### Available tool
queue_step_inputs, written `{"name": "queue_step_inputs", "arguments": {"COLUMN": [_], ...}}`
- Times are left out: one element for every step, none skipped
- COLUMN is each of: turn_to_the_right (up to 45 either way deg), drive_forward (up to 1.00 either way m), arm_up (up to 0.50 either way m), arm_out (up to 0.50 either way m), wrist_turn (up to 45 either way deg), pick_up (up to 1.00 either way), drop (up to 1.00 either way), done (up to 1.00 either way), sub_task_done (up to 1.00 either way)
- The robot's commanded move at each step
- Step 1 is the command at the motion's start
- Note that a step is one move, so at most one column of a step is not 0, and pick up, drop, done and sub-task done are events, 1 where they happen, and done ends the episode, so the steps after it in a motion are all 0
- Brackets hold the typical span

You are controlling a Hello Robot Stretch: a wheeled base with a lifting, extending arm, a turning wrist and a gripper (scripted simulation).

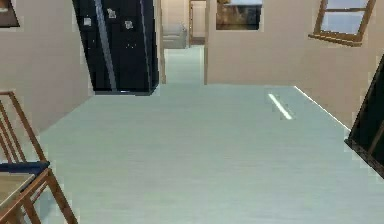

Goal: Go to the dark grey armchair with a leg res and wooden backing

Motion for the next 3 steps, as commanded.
{"name": "queue_step_inputs", "arguments": {"turn_to_the_right": [0.0, 0.0, -3.0], "drive_forward": [1.0, 1.0, 0.0], "arm_up": [0.0, 0.0, 0.0], "arm_out": [0.0, 0.0, 0.0], "wrist_turn": [0.0, 0.0, 0.0], "pick_up": [0.0, 0.0, 0.0], "drop": [0.0, 0.0, 0.0], "done": [0.0, 0.0, 0.0], "sub_task_done": [0.0, 0.0, 0.0]}}
